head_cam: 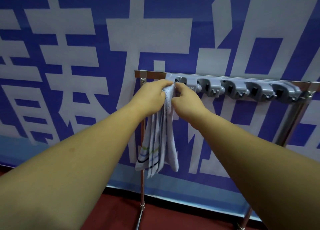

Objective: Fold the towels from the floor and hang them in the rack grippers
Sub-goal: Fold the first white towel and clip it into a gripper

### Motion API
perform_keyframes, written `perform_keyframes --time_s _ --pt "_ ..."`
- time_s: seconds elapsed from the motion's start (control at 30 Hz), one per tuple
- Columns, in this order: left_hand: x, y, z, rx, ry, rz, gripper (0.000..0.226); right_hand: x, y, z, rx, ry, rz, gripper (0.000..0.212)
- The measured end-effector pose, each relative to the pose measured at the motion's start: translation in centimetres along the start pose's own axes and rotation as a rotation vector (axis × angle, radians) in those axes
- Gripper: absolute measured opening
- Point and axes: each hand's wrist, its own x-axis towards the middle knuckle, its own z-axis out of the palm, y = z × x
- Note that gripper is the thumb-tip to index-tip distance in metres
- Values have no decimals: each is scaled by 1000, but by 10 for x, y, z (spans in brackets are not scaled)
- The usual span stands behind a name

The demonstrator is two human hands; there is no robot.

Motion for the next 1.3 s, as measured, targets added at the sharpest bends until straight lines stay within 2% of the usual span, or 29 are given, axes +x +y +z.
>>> perform_keyframes --time_s 0.1,0.17,0.3,0.47,0.63,0.77,0.87,0.97,1.1,1.3 --pt "-10 -3 8 -62 37 -14 58 0 5 3 52 -60 45 47" --pt "-16 -8 18 -90 35 -100 56 4 18 6 97 -74 52 51" --pt "-19 -17 36 48 13 -221 18 -6 21 12 141 -126 98 40" --pt "-28 -14 44 -46 -58 -243 23 -14 28 17 159 -197 163 30" --pt "-40 -17 45 -88 -187 -264 37 -22 36 18 197 -279 237 37" --pt "-56 -18 42 -111 -219 -349 48 -35 43 6 -64 -337 234 57" --pt "-70 -7 34 -67 -202 -324 80 -52 47 -13 -402 -286 179 65" --pt "-84 20 24 110 -251 -280 103 -72 52 -31 -644 -252 175 82" --pt "-109 72 9 345 -282 -169 103 -110 49 -61 -823 -200 149 91" --pt "-149 138 15 421 -378 -90 96 -182 52 -110 -888 -151 159 94"
